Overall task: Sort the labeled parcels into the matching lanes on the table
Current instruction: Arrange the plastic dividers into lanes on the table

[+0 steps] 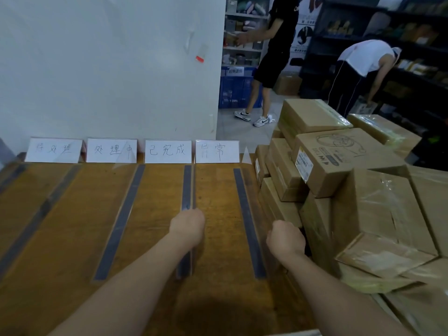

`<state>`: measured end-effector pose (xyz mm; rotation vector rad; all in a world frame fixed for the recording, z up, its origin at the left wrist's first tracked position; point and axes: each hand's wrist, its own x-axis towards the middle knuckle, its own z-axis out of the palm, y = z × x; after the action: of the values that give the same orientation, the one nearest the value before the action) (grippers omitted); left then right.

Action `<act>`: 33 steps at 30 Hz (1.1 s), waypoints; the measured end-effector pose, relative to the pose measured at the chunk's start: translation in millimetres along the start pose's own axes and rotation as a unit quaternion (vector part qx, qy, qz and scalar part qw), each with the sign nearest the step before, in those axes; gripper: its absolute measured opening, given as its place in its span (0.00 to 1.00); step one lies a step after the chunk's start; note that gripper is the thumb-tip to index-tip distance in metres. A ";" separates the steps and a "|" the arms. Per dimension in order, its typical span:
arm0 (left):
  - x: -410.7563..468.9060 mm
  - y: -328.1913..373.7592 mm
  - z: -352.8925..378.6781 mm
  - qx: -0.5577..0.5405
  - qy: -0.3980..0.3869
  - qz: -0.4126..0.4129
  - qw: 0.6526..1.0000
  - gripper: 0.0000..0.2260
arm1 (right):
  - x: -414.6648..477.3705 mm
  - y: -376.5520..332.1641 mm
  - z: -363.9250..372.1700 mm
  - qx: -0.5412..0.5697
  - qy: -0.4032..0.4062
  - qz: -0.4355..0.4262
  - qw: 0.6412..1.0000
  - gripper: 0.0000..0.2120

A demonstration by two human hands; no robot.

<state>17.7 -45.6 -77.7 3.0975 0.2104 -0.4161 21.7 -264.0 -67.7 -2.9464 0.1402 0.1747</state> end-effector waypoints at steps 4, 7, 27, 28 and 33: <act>1.7 -1.6 1.9 -0.008 0.006 0.006 1.000 0.14 | 5.9 -3.0 0.0 -0.002 0.001 -0.003 1.000 0.05; 3.4 -3.2 3.1 -0.011 0.007 0.007 1.000 0.13 | 10.4 -4.4 0.4 0.002 -0.004 -0.004 1.000 0.04; 9.7 -11.4 11.4 -0.055 0.013 0.020 0.998 0.10 | 23.1 3.1 3.9 0.017 -0.001 -0.010 1.000 0.12; 10.0 -11.5 11.7 -0.058 0.016 0.019 0.998 0.10 | 23.4 4.2 3.0 0.022 -0.004 -0.011 1.000 0.12; 10.8 -12.8 11.6 -0.058 0.024 0.010 0.998 0.10 | 21.5 7.0 -1.3 0.020 0.002 -0.020 1.000 0.02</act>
<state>23.3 -31.9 -91.7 2.9953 0.1960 -0.3176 42.4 -272.9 -70.5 -2.9069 0.0837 0.1583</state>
